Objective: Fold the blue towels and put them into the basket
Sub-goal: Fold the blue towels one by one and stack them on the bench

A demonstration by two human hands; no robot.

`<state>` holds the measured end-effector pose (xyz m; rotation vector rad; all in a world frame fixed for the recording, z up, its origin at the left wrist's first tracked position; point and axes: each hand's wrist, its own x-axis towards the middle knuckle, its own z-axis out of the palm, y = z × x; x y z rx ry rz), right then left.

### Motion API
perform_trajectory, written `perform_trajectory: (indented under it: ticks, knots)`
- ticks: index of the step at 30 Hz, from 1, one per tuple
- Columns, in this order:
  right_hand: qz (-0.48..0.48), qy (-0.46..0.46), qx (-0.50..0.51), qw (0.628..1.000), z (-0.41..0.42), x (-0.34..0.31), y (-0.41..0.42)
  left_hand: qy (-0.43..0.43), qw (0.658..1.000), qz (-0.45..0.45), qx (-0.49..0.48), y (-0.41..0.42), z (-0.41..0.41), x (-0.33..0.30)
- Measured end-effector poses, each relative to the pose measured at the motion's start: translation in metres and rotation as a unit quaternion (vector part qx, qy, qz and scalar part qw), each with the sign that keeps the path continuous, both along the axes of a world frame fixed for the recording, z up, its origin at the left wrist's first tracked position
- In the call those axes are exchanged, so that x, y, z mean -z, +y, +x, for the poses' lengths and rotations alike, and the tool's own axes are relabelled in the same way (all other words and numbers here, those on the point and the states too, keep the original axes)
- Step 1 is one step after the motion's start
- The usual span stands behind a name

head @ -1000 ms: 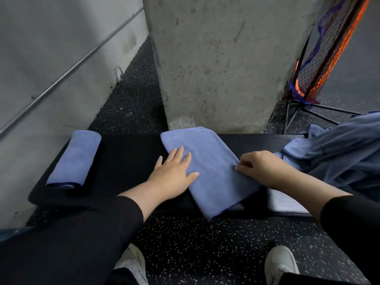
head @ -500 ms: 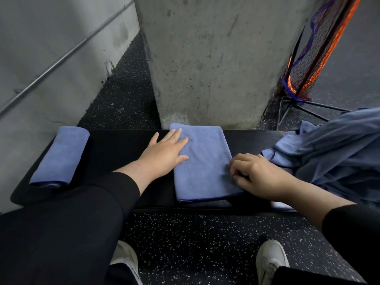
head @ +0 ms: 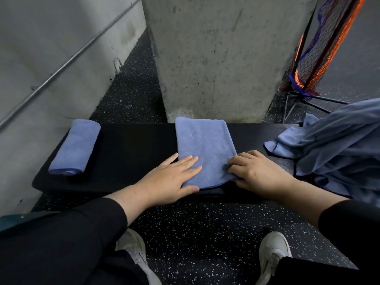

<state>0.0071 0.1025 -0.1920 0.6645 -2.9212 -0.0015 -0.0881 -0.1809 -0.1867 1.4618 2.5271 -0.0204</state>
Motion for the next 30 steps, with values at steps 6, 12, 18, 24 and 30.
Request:
perform_trajectory:
  ticks: [6, 12, 18, 24, 30]
  knots:
    - [-0.061, -0.026, 0.091, 0.994, -0.013, -0.003, -0.015, -0.010, 0.999, 0.026, -0.020, 0.009, 0.011, -0.005]
    - [-0.215, -0.100, 0.155, 0.959, -0.027, -0.015, -0.008, -0.033, 0.983, 0.138, -0.113, 0.015, 0.007, -0.005]
    - [-0.062, -0.114, 0.136, 0.982, -0.022, -0.020, -0.021, -0.121, 0.958, 0.188, -0.181, 0.017, -0.001, -0.027]
    - [-0.151, -0.191, 0.160, 0.956, -0.016, -0.048, -0.030, -0.176, 0.951, 0.169, -0.188, 0.002, -0.006, -0.051]
    - [-0.251, -0.301, 0.146, 0.908, 0.001, -0.076, -0.038, -0.388, 0.882, 0.145, -0.226, -0.022, -0.003, -0.072]
